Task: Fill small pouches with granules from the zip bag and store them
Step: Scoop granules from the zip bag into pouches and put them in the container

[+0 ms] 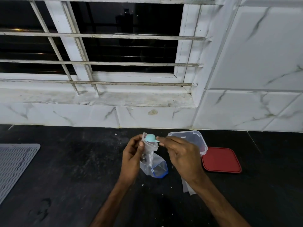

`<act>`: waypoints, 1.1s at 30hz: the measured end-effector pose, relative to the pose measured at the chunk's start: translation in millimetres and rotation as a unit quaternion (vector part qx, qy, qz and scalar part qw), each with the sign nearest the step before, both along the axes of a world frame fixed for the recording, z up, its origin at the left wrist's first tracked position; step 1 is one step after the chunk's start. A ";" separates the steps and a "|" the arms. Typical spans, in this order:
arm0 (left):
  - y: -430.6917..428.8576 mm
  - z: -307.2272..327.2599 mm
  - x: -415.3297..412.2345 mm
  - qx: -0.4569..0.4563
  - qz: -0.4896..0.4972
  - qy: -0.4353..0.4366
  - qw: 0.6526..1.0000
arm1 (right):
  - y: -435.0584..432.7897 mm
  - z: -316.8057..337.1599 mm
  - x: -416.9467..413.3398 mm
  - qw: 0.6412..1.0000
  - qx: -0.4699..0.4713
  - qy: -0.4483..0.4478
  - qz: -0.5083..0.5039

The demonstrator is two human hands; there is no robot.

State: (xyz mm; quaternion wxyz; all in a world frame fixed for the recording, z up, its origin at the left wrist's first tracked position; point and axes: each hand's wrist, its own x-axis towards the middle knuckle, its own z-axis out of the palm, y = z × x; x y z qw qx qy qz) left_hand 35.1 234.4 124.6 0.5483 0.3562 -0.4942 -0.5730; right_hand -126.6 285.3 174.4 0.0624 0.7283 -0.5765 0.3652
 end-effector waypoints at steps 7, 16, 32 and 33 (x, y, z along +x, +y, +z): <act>-2.4 1.0 1.0 0.011 -0.001 0.014 1.000 | -1.8 -2.5 1.3 0.994 0.029 -0.108 -0.010; 11.9 -19.6 13.9 0.014 -0.001 -0.026 1.000 | 7.2 -12.5 1.2 0.823 0.243 -0.512 0.028; 26.8 -32.3 1.6 0.027 0.001 -0.017 0.999 | 24.1 -29.6 0.1 0.996 0.085 -0.010 -0.015; 27.4 -31.2 -0.6 0.030 0.002 -0.011 0.999 | 23.8 -30.5 0.5 0.997 0.068 0.028 -0.011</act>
